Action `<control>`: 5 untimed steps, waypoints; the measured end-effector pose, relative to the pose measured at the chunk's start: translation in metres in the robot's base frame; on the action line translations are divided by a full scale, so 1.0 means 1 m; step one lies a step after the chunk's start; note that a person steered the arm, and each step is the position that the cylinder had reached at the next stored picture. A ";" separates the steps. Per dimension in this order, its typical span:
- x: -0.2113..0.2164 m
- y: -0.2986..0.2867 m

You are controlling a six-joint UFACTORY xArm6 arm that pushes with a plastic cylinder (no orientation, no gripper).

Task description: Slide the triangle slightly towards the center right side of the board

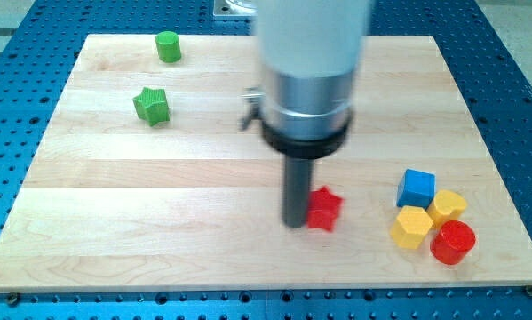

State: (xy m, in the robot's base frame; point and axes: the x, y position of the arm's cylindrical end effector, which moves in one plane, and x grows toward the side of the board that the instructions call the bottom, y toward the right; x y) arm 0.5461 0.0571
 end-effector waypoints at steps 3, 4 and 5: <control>-0.029 0.046; -0.064 -0.067; -0.136 -0.118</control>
State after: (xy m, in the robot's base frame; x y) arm 0.4101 -0.0604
